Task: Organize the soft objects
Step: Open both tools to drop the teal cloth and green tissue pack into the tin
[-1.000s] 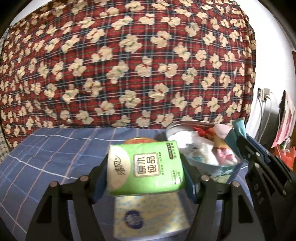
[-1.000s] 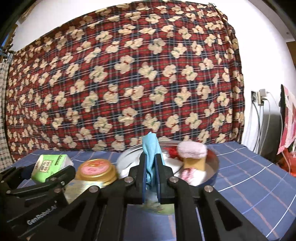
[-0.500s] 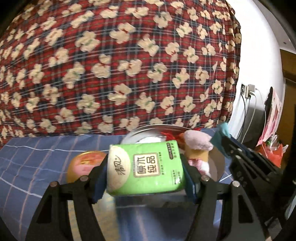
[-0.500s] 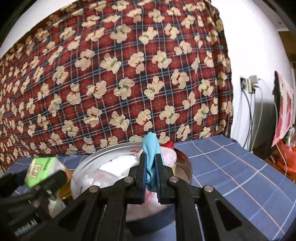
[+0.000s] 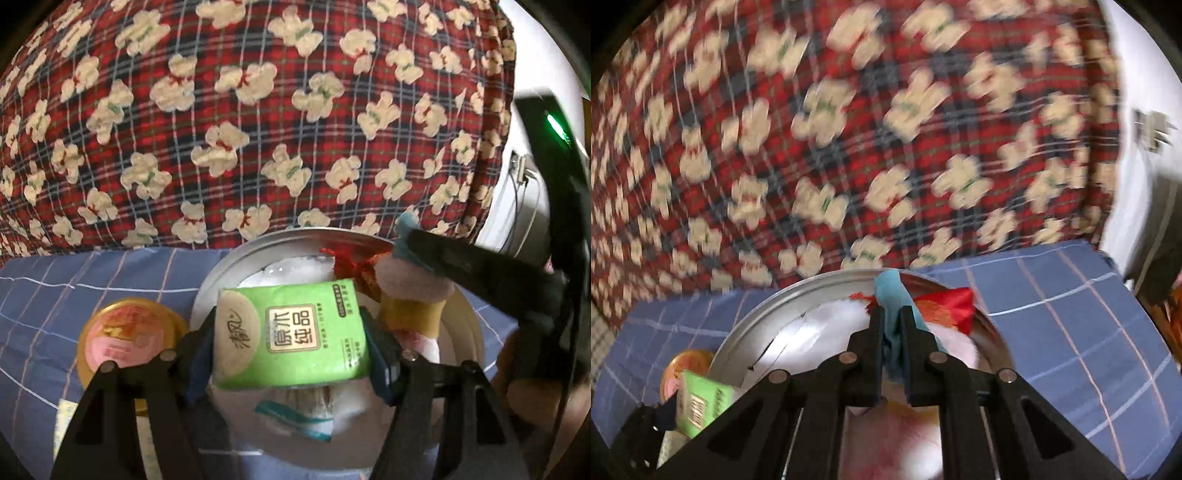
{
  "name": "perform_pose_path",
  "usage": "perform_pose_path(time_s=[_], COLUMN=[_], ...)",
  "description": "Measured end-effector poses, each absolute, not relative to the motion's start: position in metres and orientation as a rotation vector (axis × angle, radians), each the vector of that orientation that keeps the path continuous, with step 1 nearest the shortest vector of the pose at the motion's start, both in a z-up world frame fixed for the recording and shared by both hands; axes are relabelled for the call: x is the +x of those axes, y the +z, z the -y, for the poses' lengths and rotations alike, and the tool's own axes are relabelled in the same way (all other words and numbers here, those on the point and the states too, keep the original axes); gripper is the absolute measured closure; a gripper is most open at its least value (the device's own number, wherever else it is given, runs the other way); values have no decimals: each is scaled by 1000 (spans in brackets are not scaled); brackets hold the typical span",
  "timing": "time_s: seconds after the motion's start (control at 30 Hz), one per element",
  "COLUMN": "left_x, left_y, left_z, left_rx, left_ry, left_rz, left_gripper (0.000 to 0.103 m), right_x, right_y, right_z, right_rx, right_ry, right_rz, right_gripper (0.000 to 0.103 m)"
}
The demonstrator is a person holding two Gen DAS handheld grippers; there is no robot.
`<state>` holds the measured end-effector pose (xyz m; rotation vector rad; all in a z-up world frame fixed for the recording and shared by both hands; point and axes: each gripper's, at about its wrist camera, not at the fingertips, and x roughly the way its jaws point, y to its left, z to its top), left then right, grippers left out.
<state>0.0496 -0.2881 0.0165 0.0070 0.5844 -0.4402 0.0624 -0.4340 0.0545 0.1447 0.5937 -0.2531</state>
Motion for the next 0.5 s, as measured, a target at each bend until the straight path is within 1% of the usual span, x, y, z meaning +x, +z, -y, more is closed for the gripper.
perform_pose_path(time_s=[0.13, 0.27, 0.3, 0.37, 0.4, 0.43, 0.47, 0.5], left_x=[56, 71, 72, 74, 74, 74, 74, 74], left_y=[8, -1, -2, 1, 2, 3, 3, 3], left_z=[304, 310, 308, 304, 302, 301, 299, 298], left_rx=[41, 34, 22, 9, 11, 11, 8, 4], left_ry=[-435, -442, -444, -417, -374, -360, -360, -366], left_rz=[-600, -666, -670, -667, -655, -642, -623, -615], left_gripper=[34, 31, 29, 10, 6, 2, 1, 1], right_x=[94, 107, 107, 106, 105, 102, 98, 94], right_y=[50, 40, 40, 41, 42, 44, 48, 51], right_z=[430, 440, 443, 449, 452, 455, 458, 457], right_rx=[82, 191, 206, 235, 259, 293, 322, 342], right_ry=[-241, -175, -175, -162, -130, -91, -66, -47], right_rz=[-708, -767, -761, -753, -752, -746, -733, -711], right_gripper=[94, 94, 93, 92, 90, 77, 53, 42])
